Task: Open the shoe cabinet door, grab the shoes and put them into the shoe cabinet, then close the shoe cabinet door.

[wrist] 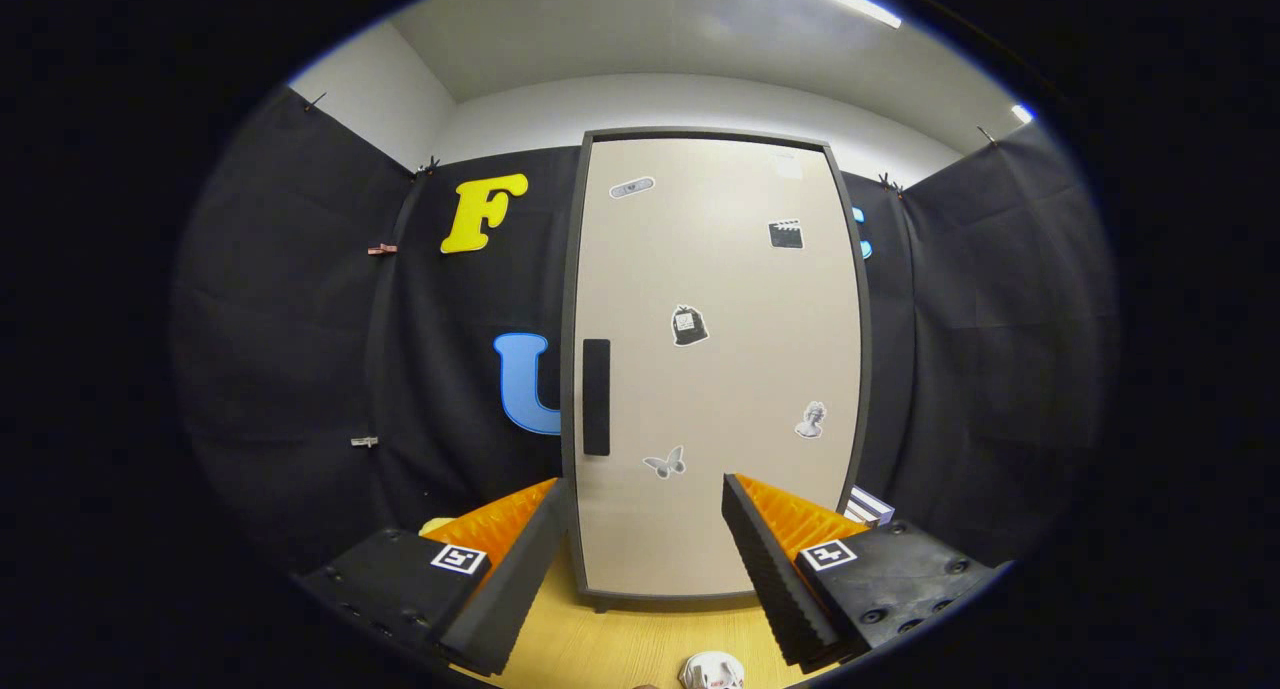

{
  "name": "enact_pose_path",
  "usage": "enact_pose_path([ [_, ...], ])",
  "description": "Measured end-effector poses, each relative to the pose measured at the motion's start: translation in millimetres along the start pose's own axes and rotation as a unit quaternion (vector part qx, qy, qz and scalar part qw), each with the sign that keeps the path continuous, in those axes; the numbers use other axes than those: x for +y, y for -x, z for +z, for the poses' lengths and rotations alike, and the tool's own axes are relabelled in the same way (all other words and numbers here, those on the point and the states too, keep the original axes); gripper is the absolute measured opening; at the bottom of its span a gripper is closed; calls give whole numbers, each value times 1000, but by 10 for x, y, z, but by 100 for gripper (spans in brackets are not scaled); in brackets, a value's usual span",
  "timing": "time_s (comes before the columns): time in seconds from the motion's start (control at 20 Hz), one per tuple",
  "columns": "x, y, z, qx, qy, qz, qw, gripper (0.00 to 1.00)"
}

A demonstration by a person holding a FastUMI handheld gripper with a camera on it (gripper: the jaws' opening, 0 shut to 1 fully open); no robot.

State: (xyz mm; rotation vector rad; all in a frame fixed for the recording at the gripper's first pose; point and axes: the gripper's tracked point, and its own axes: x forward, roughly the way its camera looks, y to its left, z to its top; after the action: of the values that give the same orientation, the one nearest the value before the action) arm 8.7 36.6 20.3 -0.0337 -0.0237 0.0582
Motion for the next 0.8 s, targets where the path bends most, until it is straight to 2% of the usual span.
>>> enact_pose_path([
  [0.1,68,-131,33,1,-6,6,1000,98],
  [0.3,39,-495,174,-13,38,-14,999,98],
  [0.55,212,-1040,284,-19,47,-14,999,97],
  [0.8,310,-1599,143,18,53,-27,998,98],
])
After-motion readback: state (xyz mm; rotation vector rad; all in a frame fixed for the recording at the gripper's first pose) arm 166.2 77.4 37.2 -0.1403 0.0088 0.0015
